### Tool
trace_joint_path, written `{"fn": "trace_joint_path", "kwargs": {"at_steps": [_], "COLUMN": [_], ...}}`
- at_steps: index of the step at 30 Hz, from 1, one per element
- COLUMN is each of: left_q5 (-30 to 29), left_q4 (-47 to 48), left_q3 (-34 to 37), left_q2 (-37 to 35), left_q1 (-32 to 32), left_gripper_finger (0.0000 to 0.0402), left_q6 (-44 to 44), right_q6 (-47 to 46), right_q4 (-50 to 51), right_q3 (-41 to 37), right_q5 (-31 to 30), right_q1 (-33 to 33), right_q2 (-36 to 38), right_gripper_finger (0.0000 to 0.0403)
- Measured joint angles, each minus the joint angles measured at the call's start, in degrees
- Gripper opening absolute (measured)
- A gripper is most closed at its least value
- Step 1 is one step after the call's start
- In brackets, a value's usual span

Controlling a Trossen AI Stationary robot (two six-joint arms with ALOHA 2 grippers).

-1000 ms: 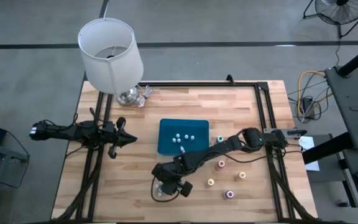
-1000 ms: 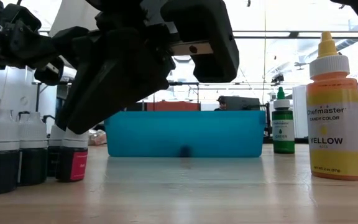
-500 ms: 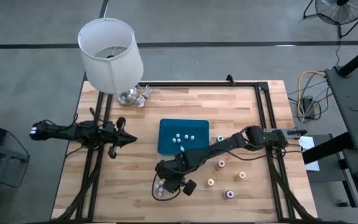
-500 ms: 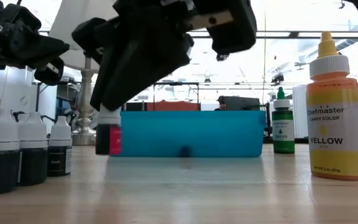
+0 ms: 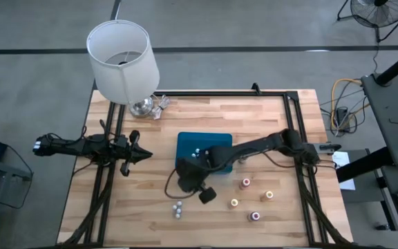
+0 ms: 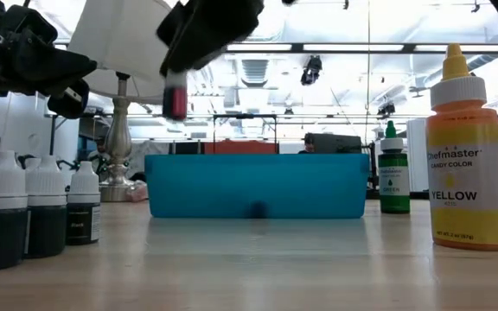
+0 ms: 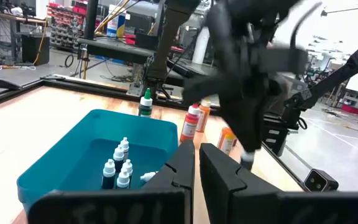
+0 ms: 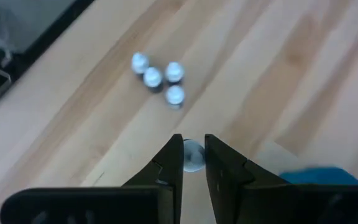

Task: Pick & Place food coloring
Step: Put the small red food coloring bottle into the blue bin

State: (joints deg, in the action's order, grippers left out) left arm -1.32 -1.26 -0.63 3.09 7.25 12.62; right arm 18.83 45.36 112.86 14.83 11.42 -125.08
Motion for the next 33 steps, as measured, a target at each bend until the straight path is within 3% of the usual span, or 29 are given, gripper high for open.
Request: {"fn": "trace_joint_path", "kwargs": {"at_steps": [6, 11, 20, 33], "left_q5": [0.0, 0.0, 0.0, 0.0], "left_q4": [0.0, 0.0, 0.0, 0.0], "left_q3": [0.0, 0.0, 0.0, 0.0], "left_q2": [0.0, 0.0, 0.0, 0.0], "left_q1": [0.0, 0.0, 0.0, 0.0], "left_gripper_finger": [0.0, 0.0, 0.0, 0.0], "left_q6": [0.0, 0.0, 0.0, 0.0], "right_q6": [-4.9, -6.2, -13.6, -21.9], "right_q4": [-0.7, -3.5, -11.6, -12.1], "right_q3": [-3.7, -12.4, -26.5, -29.9], "right_q5": [-1.8, -7.2, -7.6, -12.0], "right_q1": [-3.6, -5.3, -8.9, -12.2], "right_q2": [5.1, 11.0, 18.9, 19.4], "right_gripper_finger": [0.0043, 0.0043, 0.0043, 0.004]}}
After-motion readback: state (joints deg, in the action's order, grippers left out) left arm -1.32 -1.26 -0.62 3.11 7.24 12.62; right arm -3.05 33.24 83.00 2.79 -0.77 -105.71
